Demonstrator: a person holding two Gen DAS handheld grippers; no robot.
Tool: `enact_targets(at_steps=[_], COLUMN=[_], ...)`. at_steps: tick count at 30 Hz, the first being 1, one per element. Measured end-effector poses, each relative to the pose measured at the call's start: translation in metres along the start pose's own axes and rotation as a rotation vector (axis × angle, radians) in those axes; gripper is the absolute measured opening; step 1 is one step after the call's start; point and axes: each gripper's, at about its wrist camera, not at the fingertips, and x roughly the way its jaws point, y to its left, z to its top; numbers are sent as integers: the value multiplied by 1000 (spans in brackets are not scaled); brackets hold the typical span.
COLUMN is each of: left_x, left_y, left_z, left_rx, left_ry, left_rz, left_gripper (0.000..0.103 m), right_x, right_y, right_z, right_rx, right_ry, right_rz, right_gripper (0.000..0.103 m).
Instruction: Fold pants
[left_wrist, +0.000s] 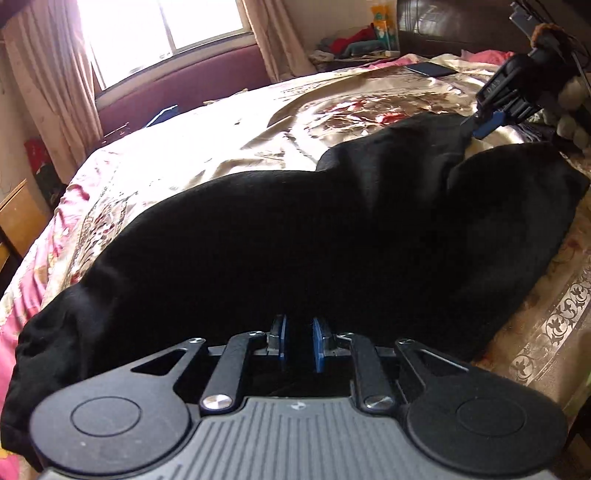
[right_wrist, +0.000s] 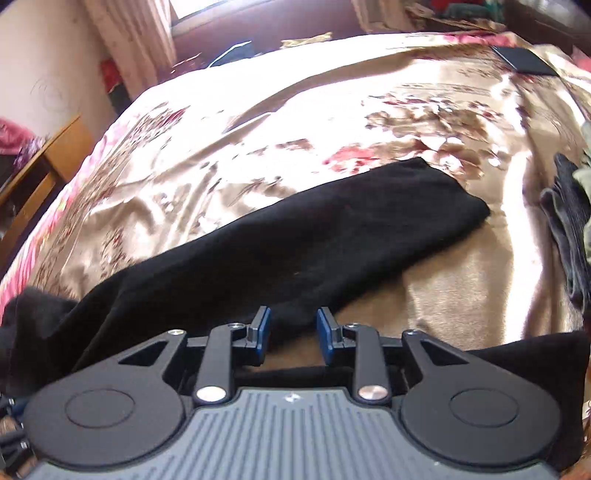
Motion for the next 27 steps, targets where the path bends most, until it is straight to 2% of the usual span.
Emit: enact_targets(at_steps=[4,6,8,9,10,11,12,16,20,23,26,27], left_x=[9,14,21,25,28,30,31,21,2,-15,-17,-15], left_y=[-19,-25,-29,-31,-33,-34,-35,-36,-40,-49,-60,-65], left_z=[21,27,30,31,31,31,32,40,50,51,41,37], left_rx=[5,17,17,17,20,22,20,33,65,87,107,118], left_ry=[-18,-19,-11,-2,9,19,27,7,-34,-74,-65,-48], left_rz=[-27,-27,-32,-32,-27,-20,-15,-17,-15,-8,-33,-43], left_gripper=[32,32,32,32,32,32,32,33,34,35,41,41], right_x=[27,36,44,47,50,52,50,-3,-89,-140,-163,-159], right_y=[-47,-62,-68,-69,-71,-72,-72,-56,-27,-24,-31,-38], right_z=[2,2,5,7,10,12,15,29,49,32,-12,-30], right_rx=[214,331,377,390,412,431,449,385,241,170,121,136], right_ry=[-58,-105,-135,-147,-155,-150,-147,-230,-350,-372,-369,-346], right_rz=[22,81,133,137,145,153,170,288,366,334,213,177], right_gripper=[29,30,34,32,17,8,8,7,7,7,7,7])
